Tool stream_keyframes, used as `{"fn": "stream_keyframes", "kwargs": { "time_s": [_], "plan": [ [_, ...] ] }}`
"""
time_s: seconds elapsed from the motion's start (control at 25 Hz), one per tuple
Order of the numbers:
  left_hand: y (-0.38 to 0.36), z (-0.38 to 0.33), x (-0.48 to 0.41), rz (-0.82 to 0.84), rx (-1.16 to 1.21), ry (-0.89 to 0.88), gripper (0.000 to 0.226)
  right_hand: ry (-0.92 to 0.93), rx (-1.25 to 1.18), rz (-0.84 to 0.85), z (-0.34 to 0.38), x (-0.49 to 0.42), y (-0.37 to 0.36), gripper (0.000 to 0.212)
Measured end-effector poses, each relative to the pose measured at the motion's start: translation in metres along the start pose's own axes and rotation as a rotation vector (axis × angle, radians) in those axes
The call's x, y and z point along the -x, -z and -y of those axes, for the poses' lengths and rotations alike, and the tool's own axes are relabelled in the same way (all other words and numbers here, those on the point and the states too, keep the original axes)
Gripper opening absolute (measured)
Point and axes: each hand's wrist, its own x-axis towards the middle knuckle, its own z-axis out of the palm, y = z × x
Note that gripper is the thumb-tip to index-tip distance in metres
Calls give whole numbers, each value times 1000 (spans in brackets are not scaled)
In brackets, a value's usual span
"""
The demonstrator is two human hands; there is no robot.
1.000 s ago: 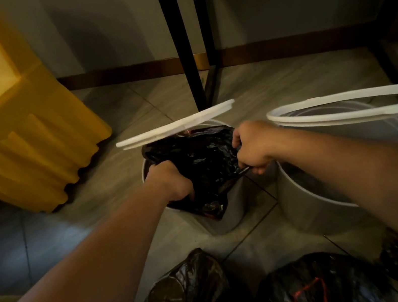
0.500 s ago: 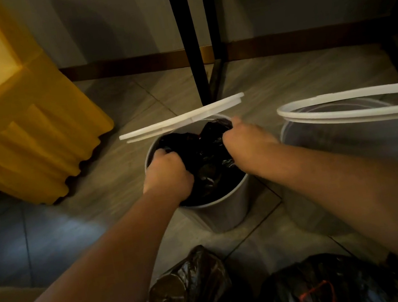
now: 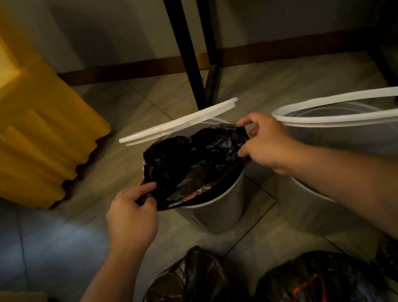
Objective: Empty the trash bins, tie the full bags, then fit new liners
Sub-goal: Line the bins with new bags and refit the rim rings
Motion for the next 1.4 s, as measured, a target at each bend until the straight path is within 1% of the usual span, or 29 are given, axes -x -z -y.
{"fn": "stream_keyframes", "kwargs": {
  "time_s": [0.04,0.08,0.12,0.2,0.24,0.32,0.4,0.44,0.56,0.6,0.68,0.76,0.84,0.92,0.96,1.04,1.08,1.12,1.16,1.24,1.32,1.4],
  "plan": [
    [-1,5,4,-21,-90,-27,34,43,74,-32,-3,5,1,56],
    [-3,9,8,-20,-160,-61,39,105,178,-62,-7,10,3,52],
    [-4,13,12,2,-186,-78,51,179,295,-78,-10,15,4,47],
    [-9,17,20,79,-114,-81,74,310,487,-53,-18,24,9,39],
    [-11,18,23,115,-52,-86,81,353,544,-30,-20,27,10,36],
    [-13,21,28,163,16,-94,88,403,657,17,-23,29,10,23],
    [-15,25,27,188,44,-76,96,412,797,79,-23,28,8,8],
    [-15,26,27,191,60,-66,99,421,853,99,-23,27,7,4],
    [-18,25,24,205,77,-67,105,490,1013,121,-23,24,5,15],
    [-19,24,23,204,68,-70,106,480,1036,123,-22,24,6,18],
    [-20,25,17,160,21,-49,102,394,1009,135,-16,23,7,21],
    [-18,28,8,123,41,35,95,317,908,138,-10,21,6,18],
    [-15,32,-2,104,250,192,83,267,786,100,-6,18,4,10],
    [-13,31,-11,63,497,369,68,251,746,47,-3,16,1,13],
    [-13,31,-16,39,578,442,57,247,760,30,-1,14,0,15],
    [-13,27,-25,26,709,533,31,222,779,25,3,10,-2,20],
    [-14,23,-29,31,745,551,19,199,759,23,5,6,-3,19],
    [-15,20,-33,39,754,546,13,156,716,19,8,3,-4,13],
    [-16,17,-38,52,747,522,11,108,658,17,9,-2,-5,9],
    [-19,12,-45,84,675,464,11,16,575,11,12,-8,-8,20],
    [-24,11,-48,102,480,401,12,-17,604,16,15,-11,-10,28],
    [-25,15,-48,119,243,338,14,-21,691,59,20,-13,-8,28]
  ]
}}
